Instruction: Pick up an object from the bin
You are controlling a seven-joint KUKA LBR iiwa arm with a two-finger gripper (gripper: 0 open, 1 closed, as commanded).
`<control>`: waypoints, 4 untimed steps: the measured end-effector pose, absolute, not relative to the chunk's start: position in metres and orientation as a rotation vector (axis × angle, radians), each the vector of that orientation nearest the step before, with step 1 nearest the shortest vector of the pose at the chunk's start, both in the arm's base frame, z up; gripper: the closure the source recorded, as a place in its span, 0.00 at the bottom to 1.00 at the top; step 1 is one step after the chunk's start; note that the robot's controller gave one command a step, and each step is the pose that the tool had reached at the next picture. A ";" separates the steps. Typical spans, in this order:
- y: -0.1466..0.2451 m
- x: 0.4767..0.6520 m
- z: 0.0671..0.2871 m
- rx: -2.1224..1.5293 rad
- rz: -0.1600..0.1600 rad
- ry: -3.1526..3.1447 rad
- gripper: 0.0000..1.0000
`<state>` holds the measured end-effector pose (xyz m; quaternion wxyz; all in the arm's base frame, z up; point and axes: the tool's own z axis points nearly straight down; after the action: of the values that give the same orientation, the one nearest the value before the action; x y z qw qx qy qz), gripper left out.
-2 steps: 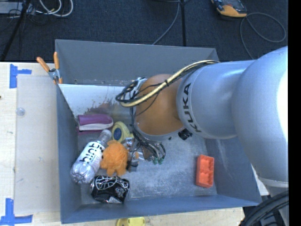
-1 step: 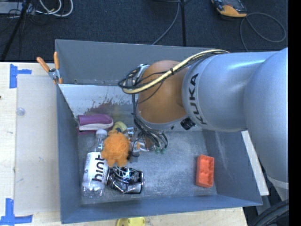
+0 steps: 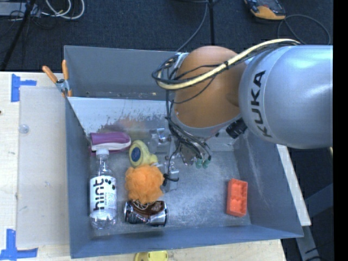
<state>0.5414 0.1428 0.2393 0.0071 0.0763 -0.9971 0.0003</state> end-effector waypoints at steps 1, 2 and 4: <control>0.142 0.540 0.250 0.243 0.000 -3.124 0.00; 0.141 0.535 0.209 0.252 -0.002 -3.127 0.00; 0.142 0.548 0.073 0.559 -0.011 -3.095 1.00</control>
Offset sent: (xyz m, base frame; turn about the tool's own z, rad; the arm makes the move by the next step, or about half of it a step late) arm -0.0199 -0.0045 -0.1176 -0.0252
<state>0.5484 0.1417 0.0731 -0.0016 0.1779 -0.9840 -0.0036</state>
